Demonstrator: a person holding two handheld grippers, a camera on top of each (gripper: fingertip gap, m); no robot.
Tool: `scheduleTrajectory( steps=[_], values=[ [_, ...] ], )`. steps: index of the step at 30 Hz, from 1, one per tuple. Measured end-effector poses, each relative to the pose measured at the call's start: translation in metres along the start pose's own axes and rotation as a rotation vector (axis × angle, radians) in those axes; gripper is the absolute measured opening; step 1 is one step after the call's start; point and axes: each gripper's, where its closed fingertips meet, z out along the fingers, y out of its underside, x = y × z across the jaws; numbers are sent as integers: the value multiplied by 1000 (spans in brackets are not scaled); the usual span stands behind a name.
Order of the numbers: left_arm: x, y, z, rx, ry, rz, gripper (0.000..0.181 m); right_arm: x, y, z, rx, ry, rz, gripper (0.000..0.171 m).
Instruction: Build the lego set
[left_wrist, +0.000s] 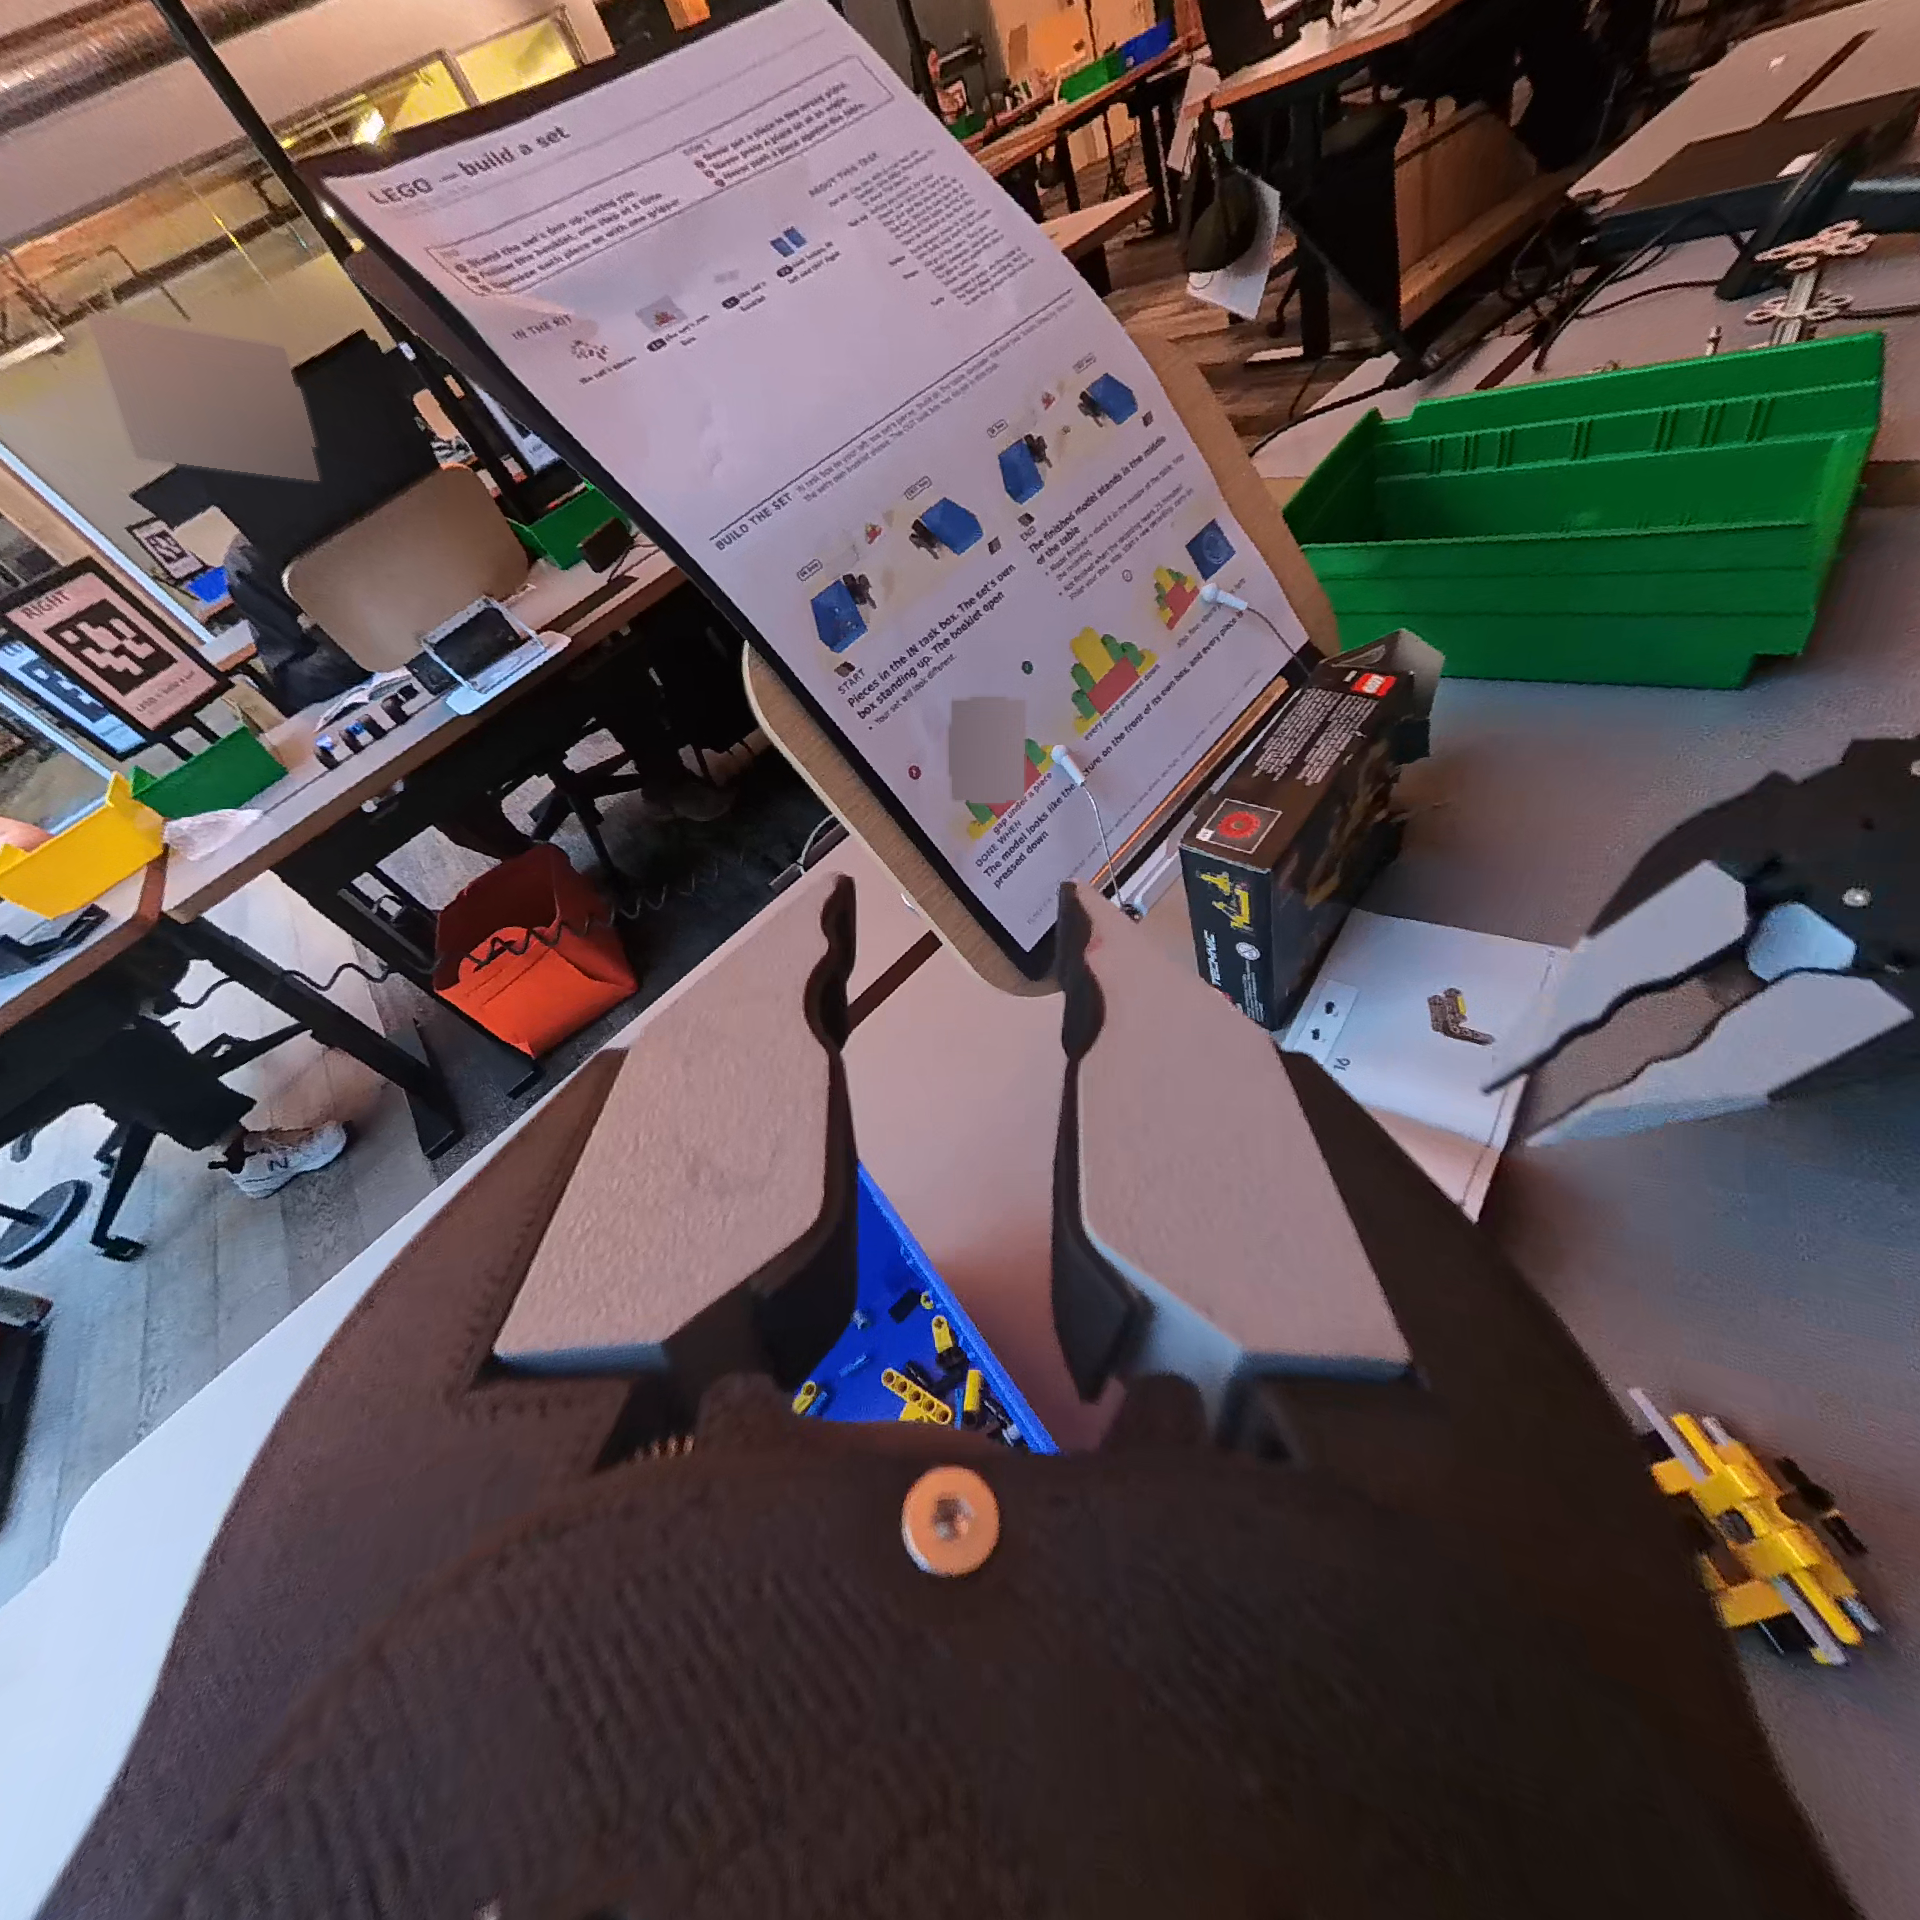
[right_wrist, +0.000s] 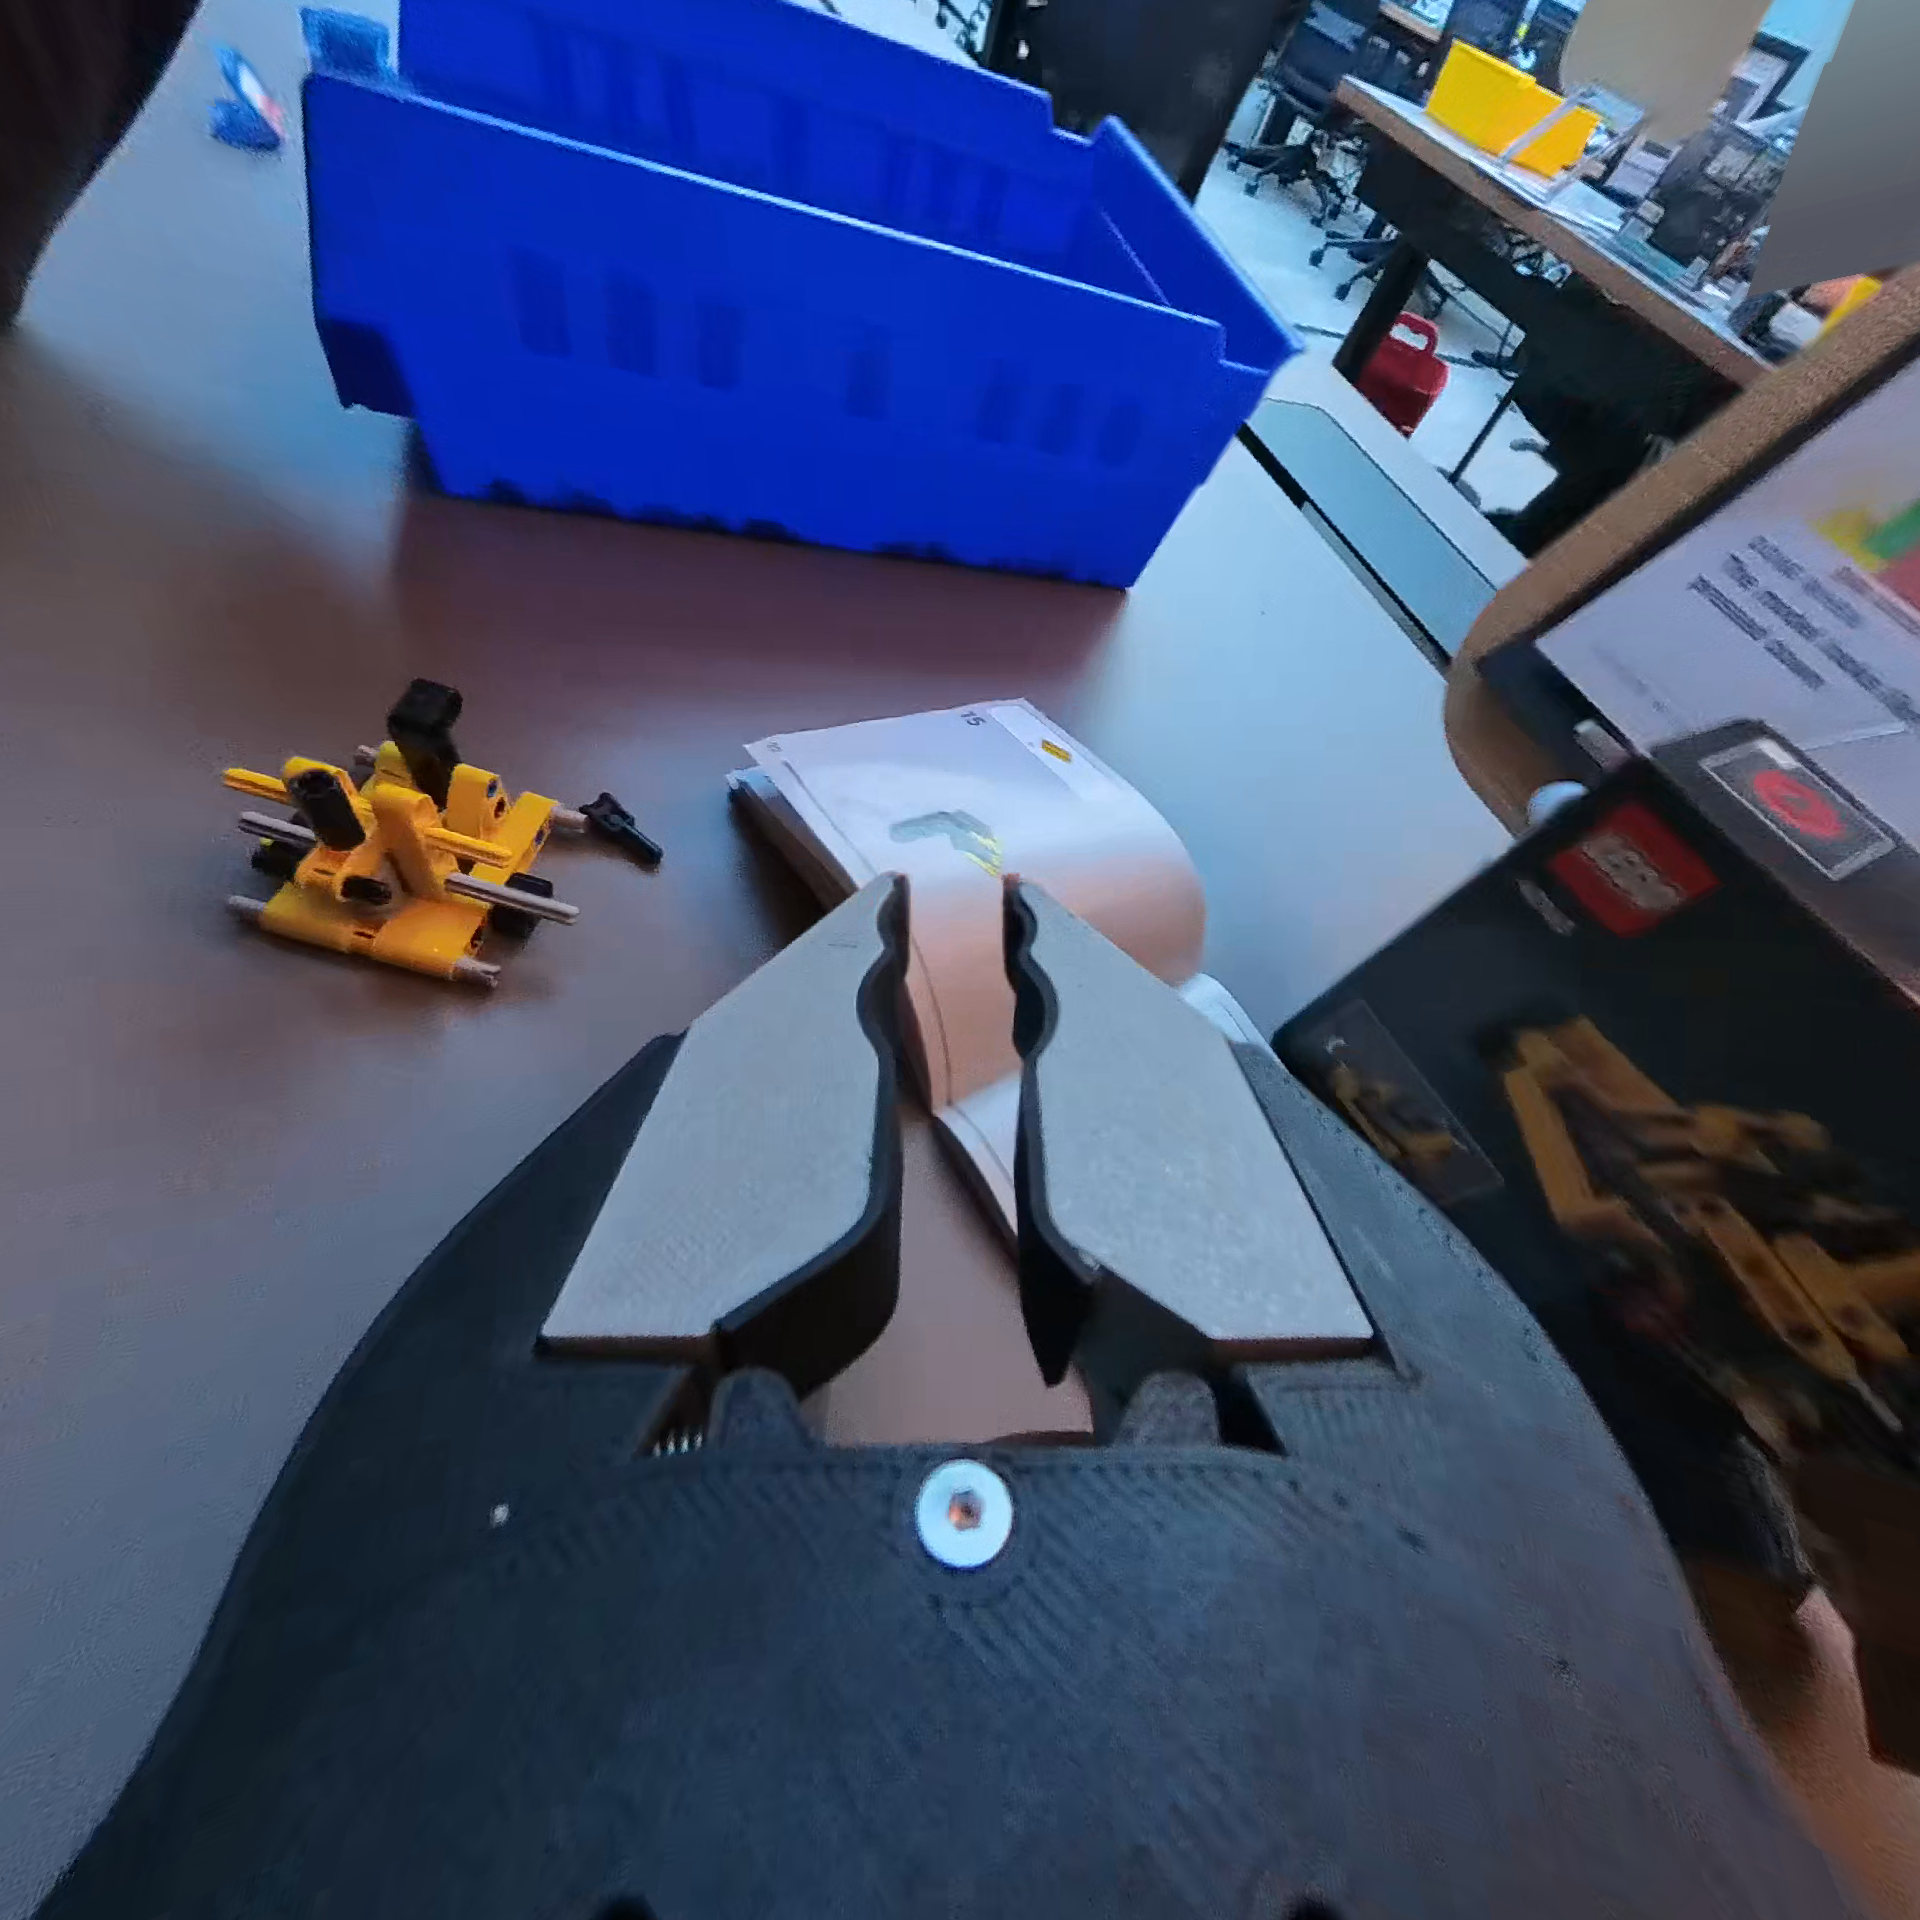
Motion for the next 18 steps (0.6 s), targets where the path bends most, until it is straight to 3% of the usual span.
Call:
scheduleTrajectory(
  steps=[6, 13, 18],
  values=[
    [5, 1, 1, -13, 4, 24, 37, 10, 8, 5, -83, 103, -125, 15],
    [2, 4, 1, -19, 6, 17, 36, 59, 33, -31, -59, 170, 34, 15],
    [4, 5, 3, -24, 9, 23, 36, 54, 36, -44, -32, 42, 67, 19]
  ],
)
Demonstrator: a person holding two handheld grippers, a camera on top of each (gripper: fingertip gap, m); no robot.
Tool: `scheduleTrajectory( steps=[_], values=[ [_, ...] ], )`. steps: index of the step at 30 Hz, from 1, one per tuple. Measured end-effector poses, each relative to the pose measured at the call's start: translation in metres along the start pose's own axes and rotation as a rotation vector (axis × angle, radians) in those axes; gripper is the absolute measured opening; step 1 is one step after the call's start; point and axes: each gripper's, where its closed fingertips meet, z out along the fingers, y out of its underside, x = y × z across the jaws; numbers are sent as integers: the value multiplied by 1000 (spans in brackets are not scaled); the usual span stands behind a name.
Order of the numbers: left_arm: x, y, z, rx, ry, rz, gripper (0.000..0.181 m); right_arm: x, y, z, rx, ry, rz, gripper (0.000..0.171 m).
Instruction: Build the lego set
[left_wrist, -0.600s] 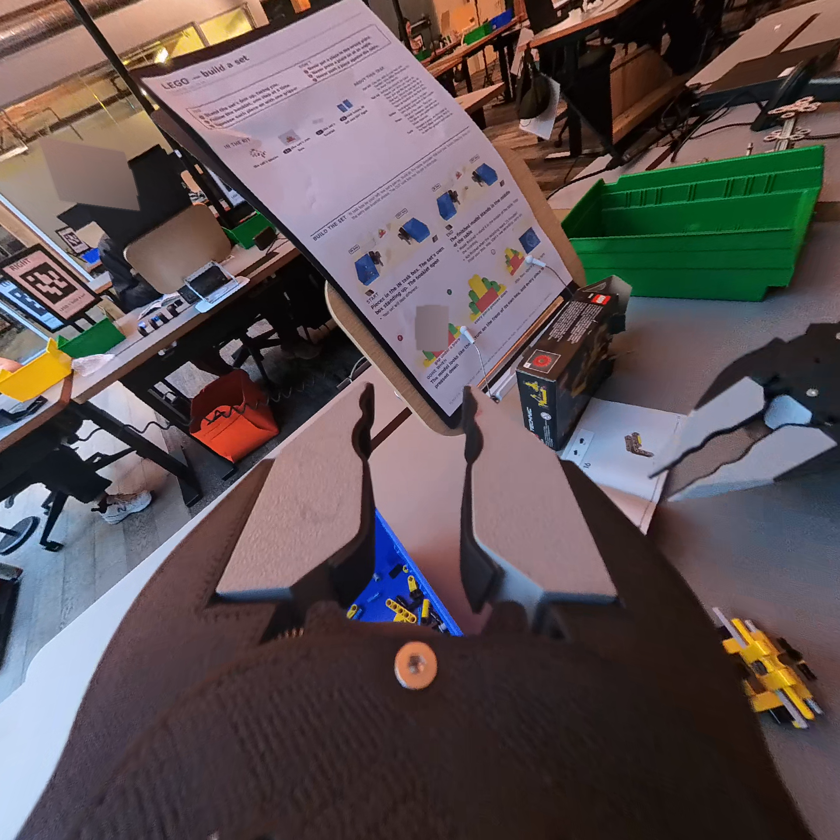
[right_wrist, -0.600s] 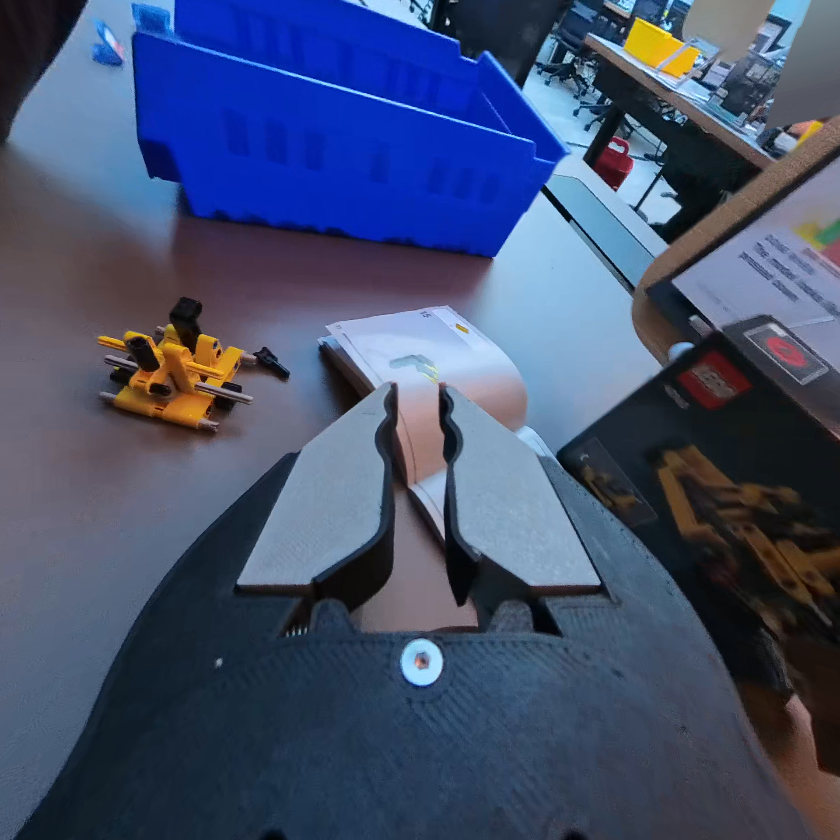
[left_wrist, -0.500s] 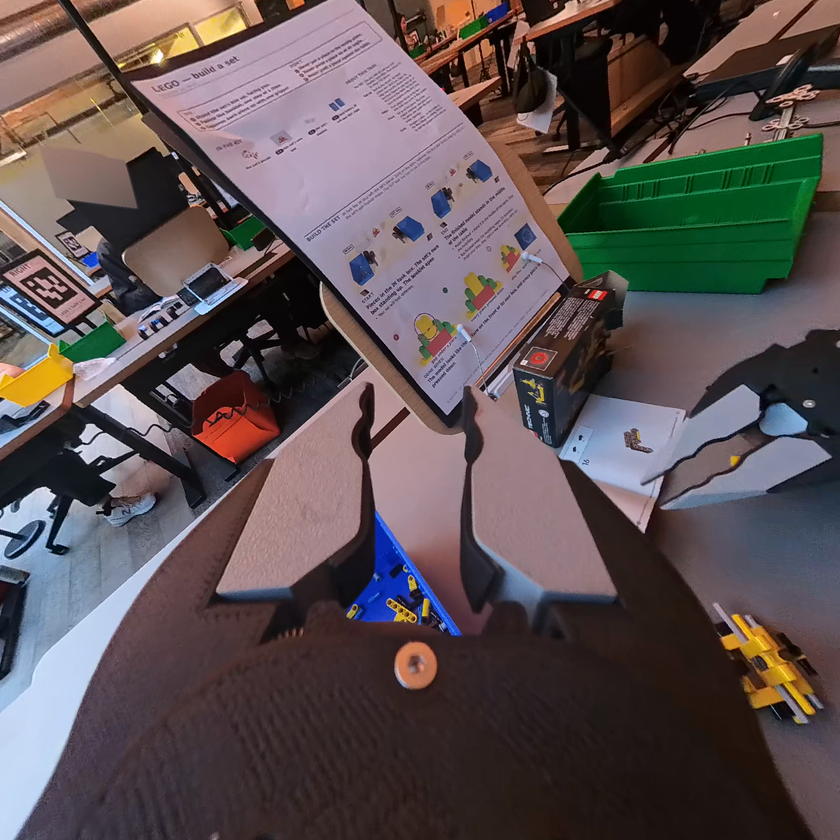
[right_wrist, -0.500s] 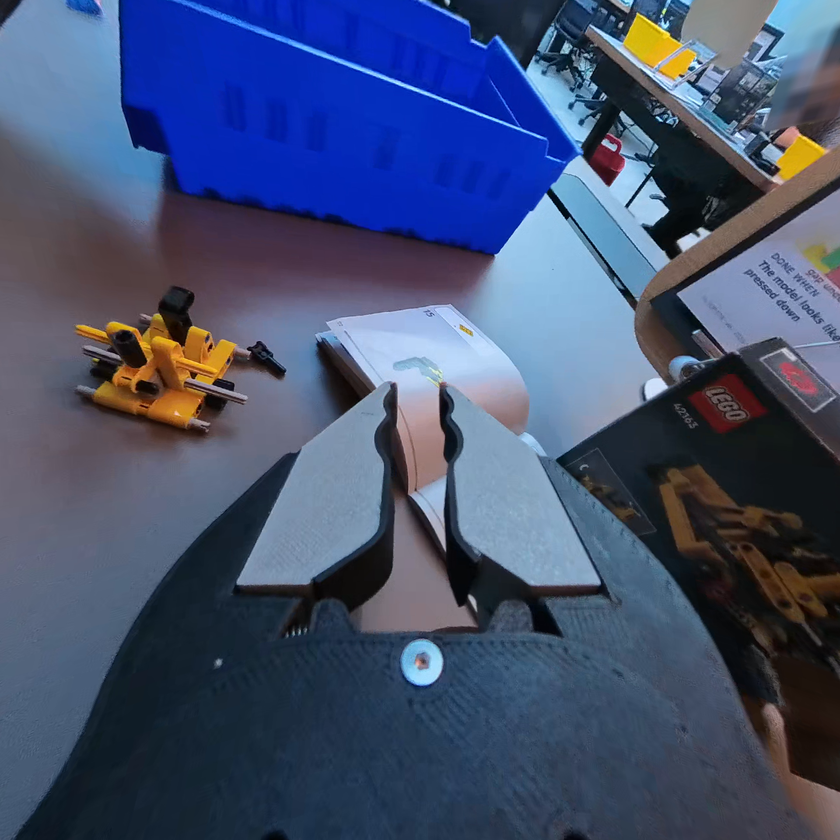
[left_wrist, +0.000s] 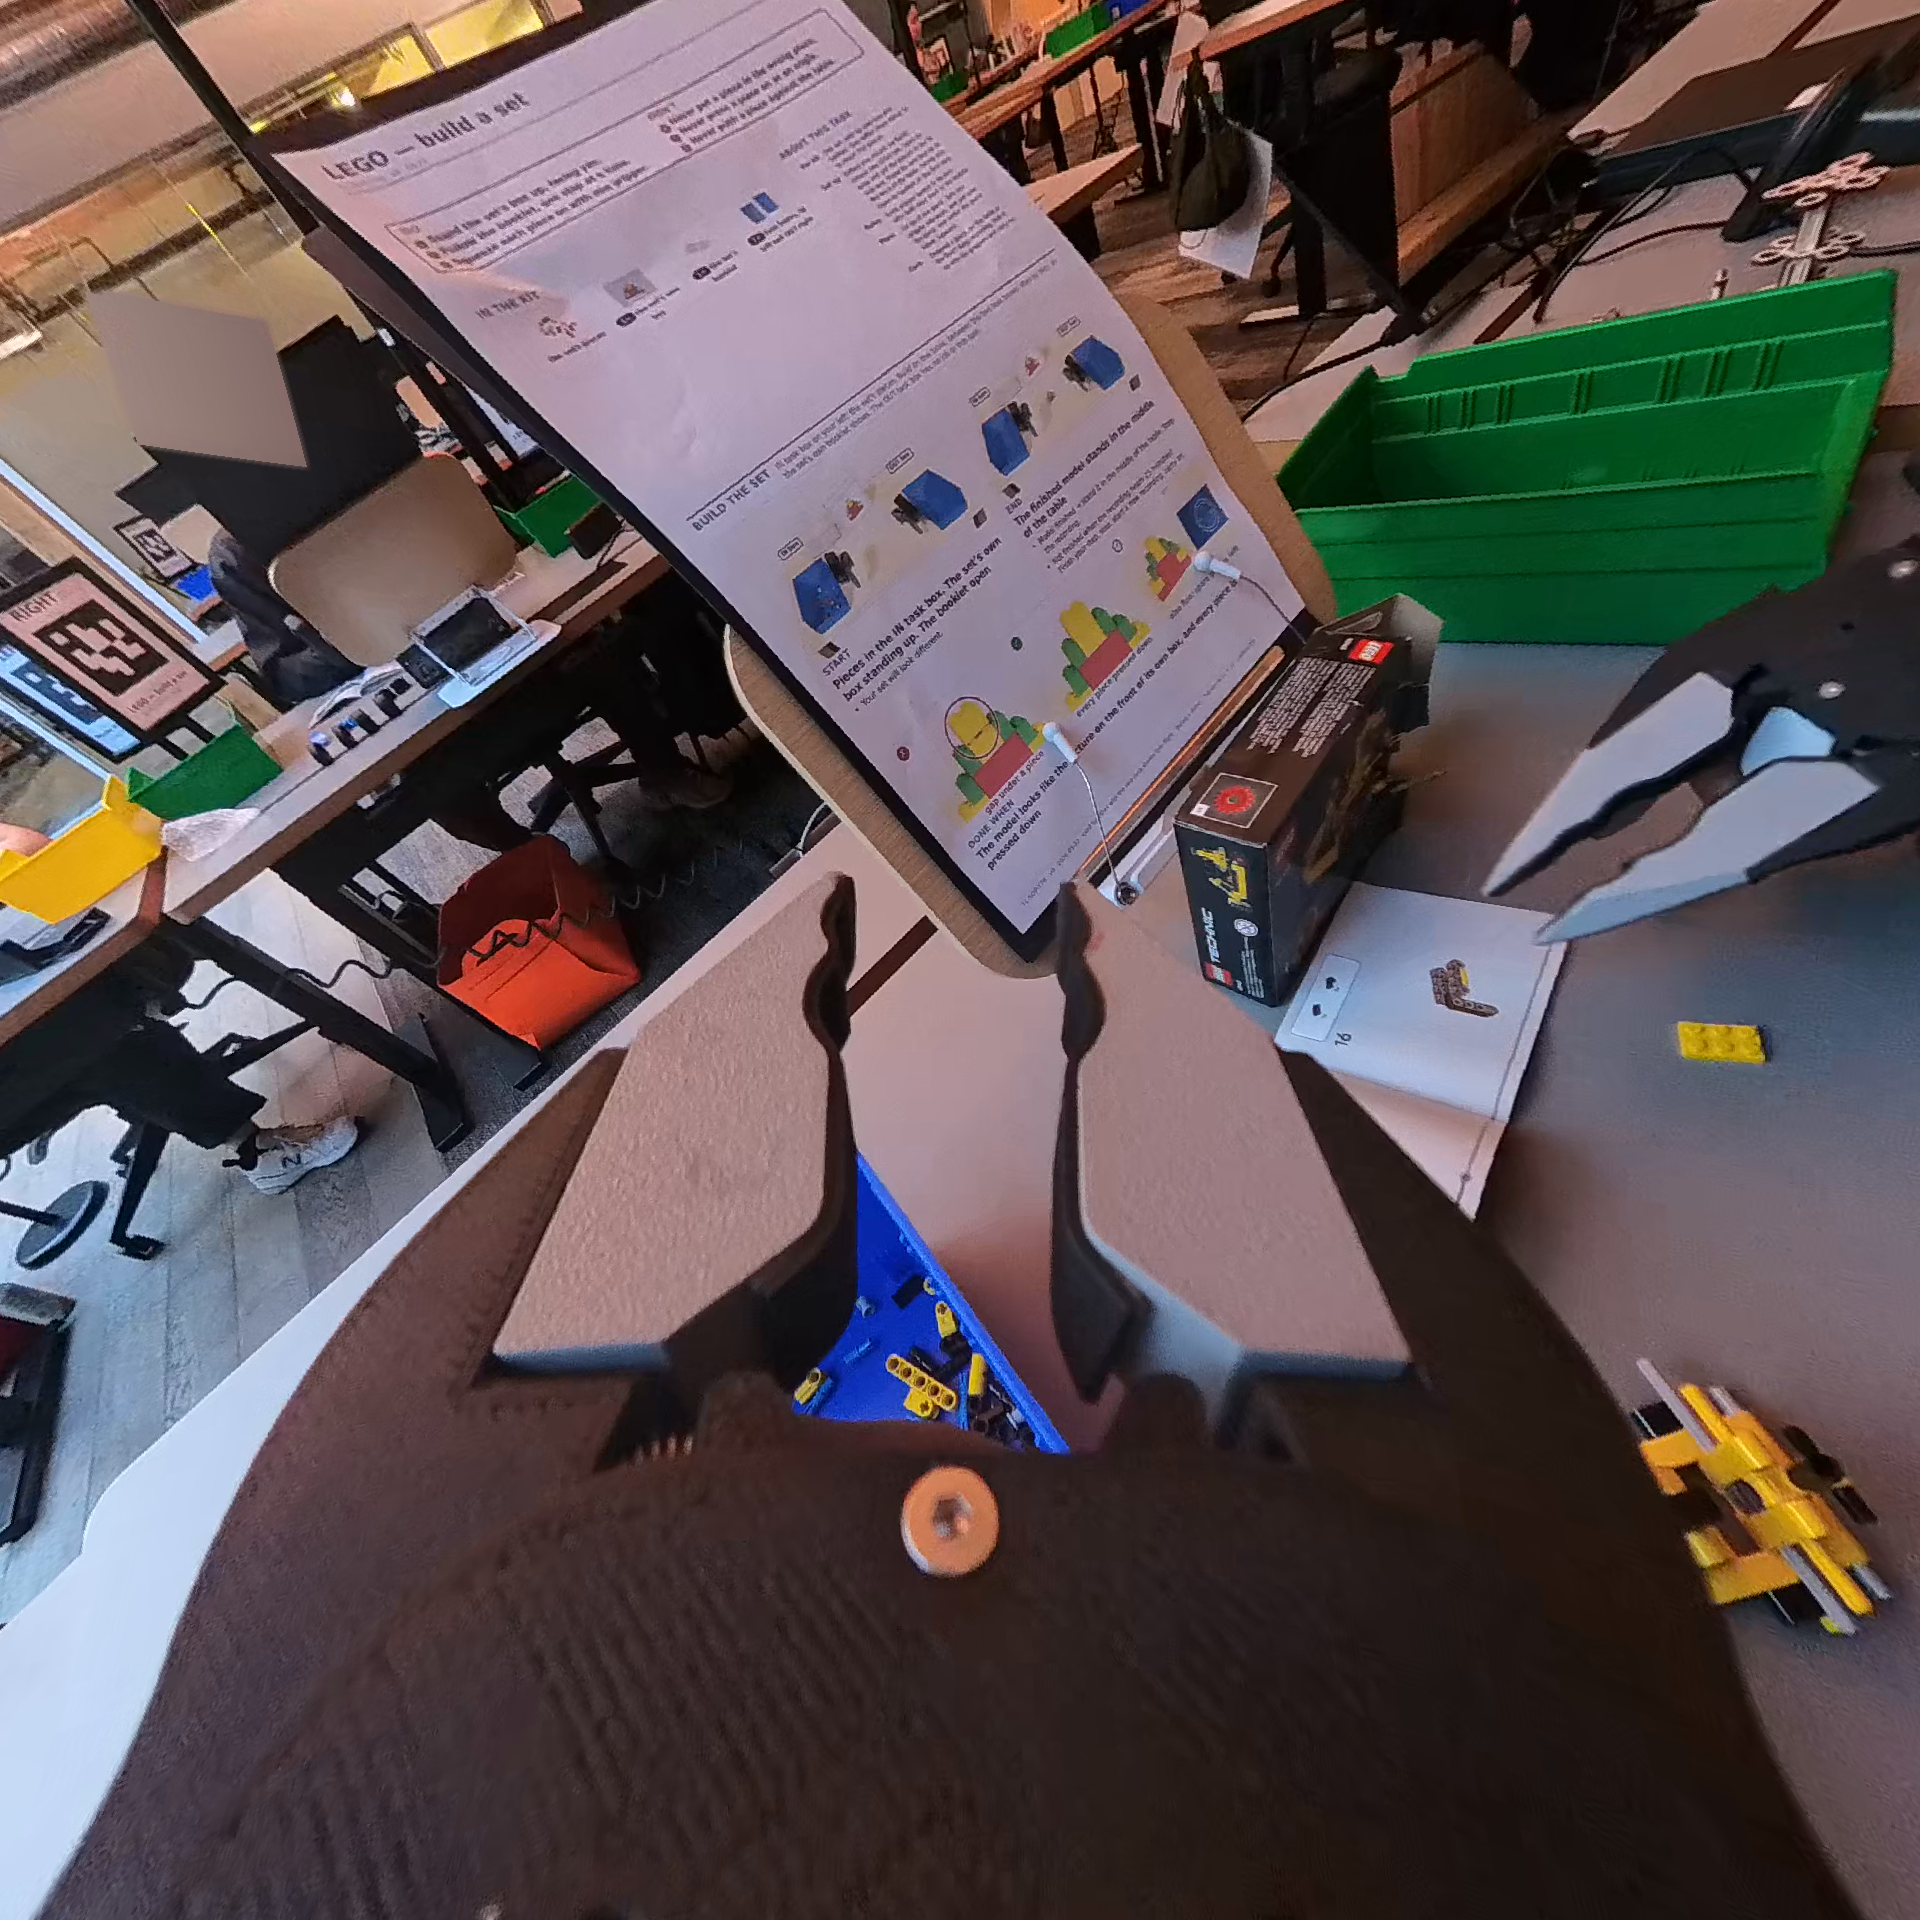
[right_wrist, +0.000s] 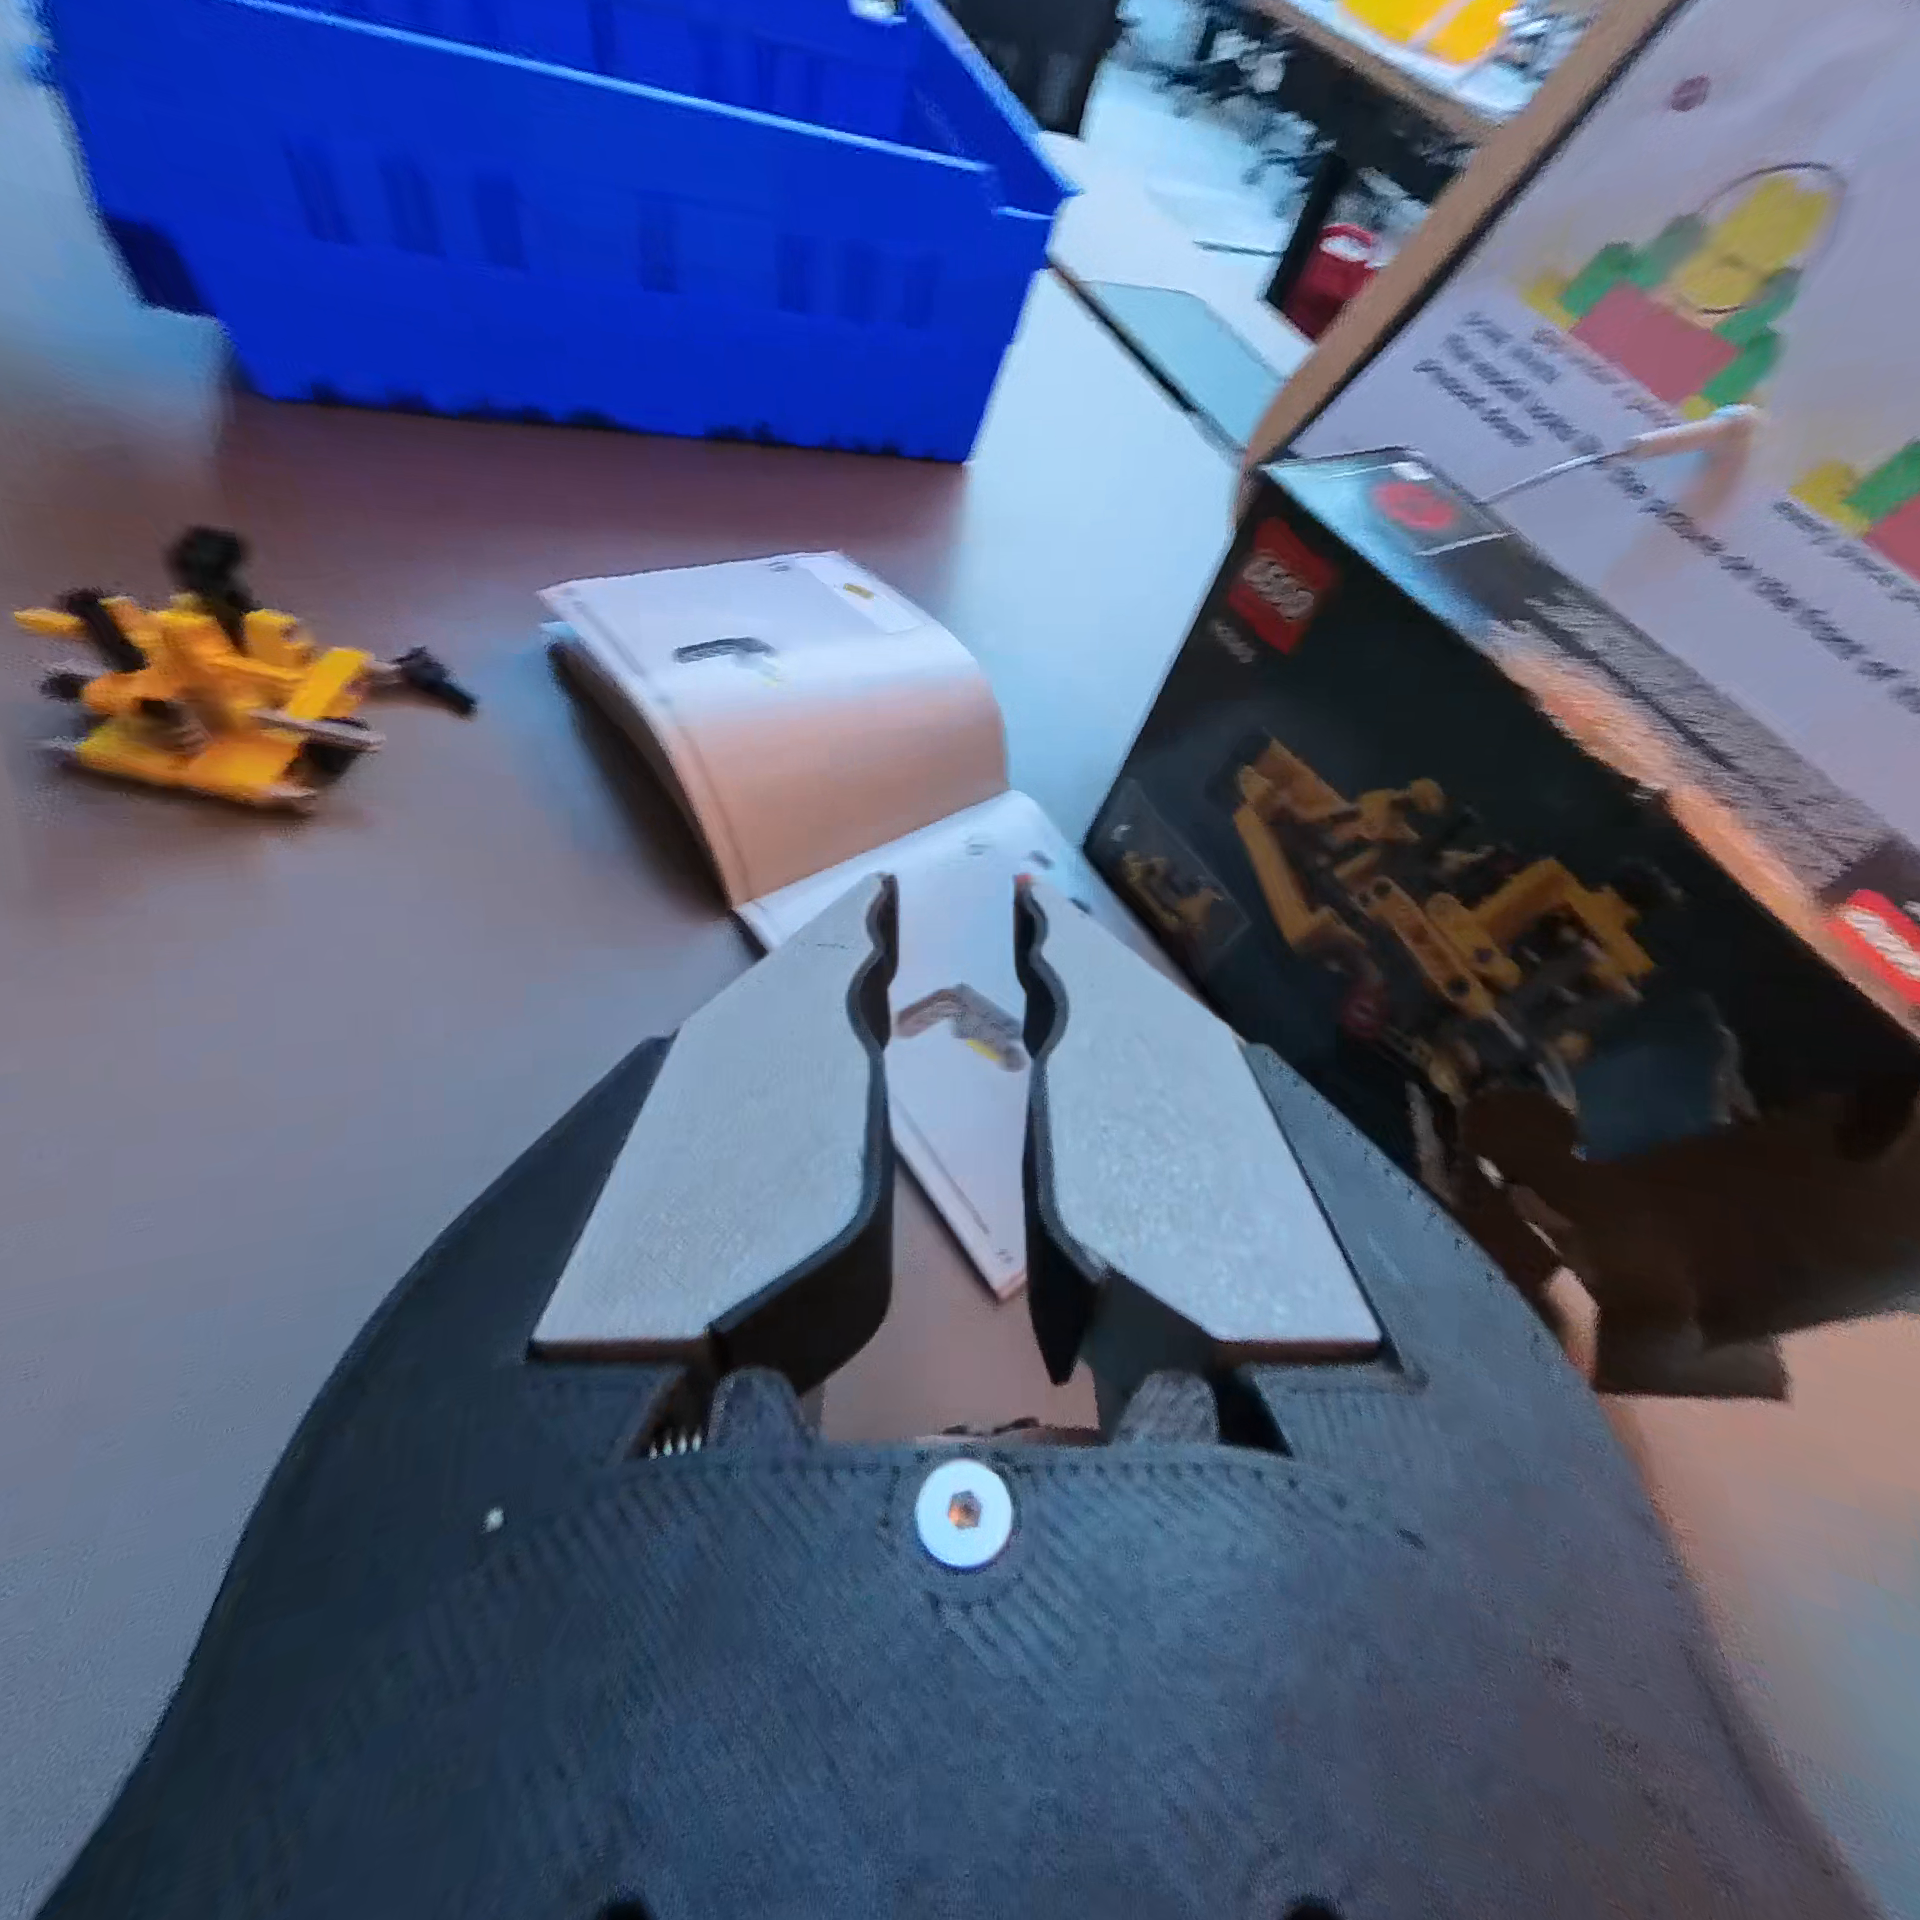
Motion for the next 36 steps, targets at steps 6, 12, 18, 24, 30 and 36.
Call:
scheduleTrajectory(
  steps=[6, 12, 18, 24, 30, 36],
  values=[
    [3, 4, 5, -21, 6, 8, 36, 11, 19, -16, -138, 65, -174, 16],
    [5, 3, 4, -19, 8, 15, 36, 39, 28, -57, -70, 56, -7, 22],
    [5, 4, 3, -23, 4, 17, 36, 31, 74, -70, -218, -57, -28, 22],
    [5, 6, 5, -28, 8, 16, 36, 20, 99, -68, -304, -140, 2, 22],
    [8, 9, 8, -42, 12, 26, 36, 11, 110, -61, -370, -178, 7, 7],
    [9, 10, 11, -50, 12, 31, 36, 32, 68, -55, -277, 119, -385, 7]
  ],
)
